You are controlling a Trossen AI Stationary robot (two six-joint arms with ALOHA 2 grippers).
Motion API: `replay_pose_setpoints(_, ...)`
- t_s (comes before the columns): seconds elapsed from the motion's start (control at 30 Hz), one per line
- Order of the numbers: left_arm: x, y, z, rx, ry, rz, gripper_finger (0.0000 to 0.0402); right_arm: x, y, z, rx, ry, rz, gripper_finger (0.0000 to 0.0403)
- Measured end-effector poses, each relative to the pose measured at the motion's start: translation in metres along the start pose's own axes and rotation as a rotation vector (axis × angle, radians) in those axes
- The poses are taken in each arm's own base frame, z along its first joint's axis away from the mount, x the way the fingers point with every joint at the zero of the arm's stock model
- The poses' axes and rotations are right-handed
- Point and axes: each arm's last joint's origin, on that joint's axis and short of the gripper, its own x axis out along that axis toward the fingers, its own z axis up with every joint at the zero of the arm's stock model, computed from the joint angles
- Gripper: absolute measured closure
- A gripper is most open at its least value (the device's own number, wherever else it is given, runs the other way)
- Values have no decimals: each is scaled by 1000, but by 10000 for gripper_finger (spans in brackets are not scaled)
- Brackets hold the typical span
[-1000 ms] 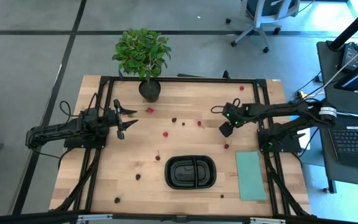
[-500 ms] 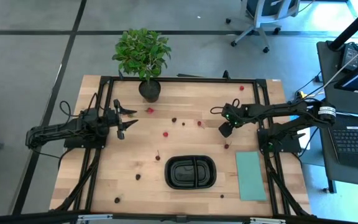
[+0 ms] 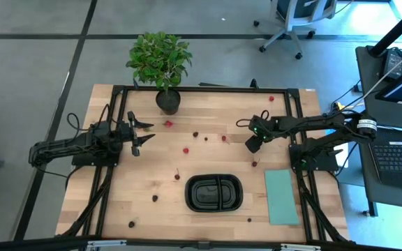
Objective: Pick and placing Produce into tupperware
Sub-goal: Put the top right black cherry into the right side of the black container
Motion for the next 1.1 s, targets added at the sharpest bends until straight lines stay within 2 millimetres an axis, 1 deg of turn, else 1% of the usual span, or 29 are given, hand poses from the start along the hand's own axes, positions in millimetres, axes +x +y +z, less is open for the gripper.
replay_pose_setpoints(0.2, 0, 0, 0, 0, 0, 0, 215, 0, 0, 0, -1, 1, 1, 260)
replay_pose_setpoints(0.33, 0, 0, 0, 0, 0, 0, 215, 0, 0, 0, -1, 2, 1, 279)
replay_pose_setpoints(0.57, 0, 0, 0, 0, 0, 0, 215, 0, 0, 0, -5, 5, 2, 282)
replay_pose_setpoints(0.7, 0, 0, 0, 0, 0, 0, 215, -7, 3, 5, -35, 33, 3, 283)
replay_pose_setpoints(0.87, 0, 0, 0, 0, 0, 0, 215, -30, 21, 21, -101, 20, 30, 282)
replay_pose_setpoints(0.97, 0, 0, 0, 0, 0, 0, 215, -46, 41, 30, -150, -23, 115, 282)
replay_pose_setpoints(1.1, 0, 0, 0, 0, 0, 0, 215, -69, 72, 31, -249, -78, 227, 282)
